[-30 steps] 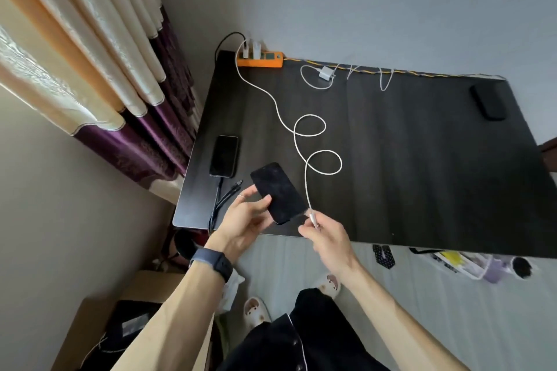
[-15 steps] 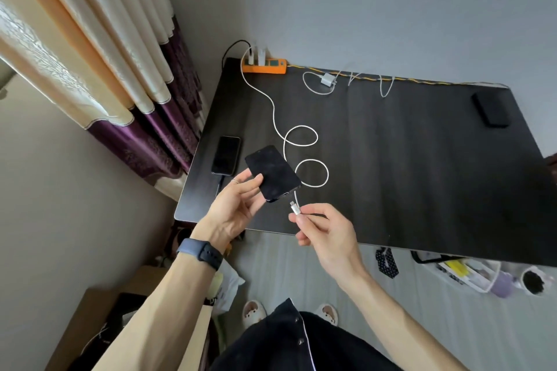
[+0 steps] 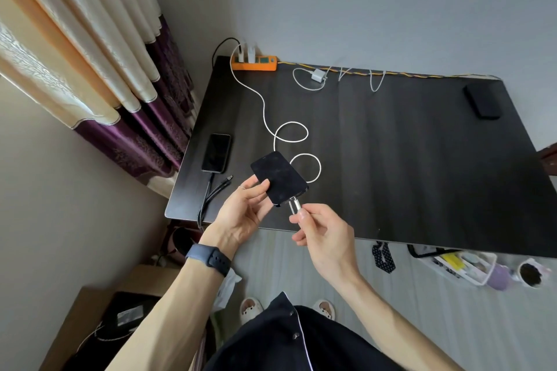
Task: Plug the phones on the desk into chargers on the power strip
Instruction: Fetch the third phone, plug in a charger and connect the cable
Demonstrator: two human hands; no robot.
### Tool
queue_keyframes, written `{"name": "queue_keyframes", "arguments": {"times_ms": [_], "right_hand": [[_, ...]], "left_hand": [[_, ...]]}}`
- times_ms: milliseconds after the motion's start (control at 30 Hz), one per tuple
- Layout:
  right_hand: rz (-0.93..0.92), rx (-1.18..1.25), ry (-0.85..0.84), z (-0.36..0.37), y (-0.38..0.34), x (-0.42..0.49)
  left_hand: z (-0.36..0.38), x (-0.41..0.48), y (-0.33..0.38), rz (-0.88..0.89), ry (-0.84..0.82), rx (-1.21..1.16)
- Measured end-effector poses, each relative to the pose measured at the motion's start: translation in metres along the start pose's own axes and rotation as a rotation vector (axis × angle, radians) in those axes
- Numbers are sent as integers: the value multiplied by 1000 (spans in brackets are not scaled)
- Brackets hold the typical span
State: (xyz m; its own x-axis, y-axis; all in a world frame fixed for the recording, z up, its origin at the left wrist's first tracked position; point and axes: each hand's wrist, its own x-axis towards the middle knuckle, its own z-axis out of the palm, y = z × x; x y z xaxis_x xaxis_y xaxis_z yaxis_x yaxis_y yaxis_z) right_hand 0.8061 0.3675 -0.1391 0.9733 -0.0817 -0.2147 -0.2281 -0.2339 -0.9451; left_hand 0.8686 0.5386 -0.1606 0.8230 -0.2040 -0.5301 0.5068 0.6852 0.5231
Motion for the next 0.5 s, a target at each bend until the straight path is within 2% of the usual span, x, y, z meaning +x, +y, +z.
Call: {"name": "queue_keyframes", "arguments": {"times_ms": [167, 367, 500], "right_hand": [[25, -28, -36, -2, 2, -3], [287, 208, -96, -9, -5, 1], [295, 212, -97, -7, -2, 1]], "left_hand": [[0, 0, -7, -2, 6, 23], [-2, 0, -10, 36, 44, 141], [1, -2, -10, 60, 76, 225]]}}
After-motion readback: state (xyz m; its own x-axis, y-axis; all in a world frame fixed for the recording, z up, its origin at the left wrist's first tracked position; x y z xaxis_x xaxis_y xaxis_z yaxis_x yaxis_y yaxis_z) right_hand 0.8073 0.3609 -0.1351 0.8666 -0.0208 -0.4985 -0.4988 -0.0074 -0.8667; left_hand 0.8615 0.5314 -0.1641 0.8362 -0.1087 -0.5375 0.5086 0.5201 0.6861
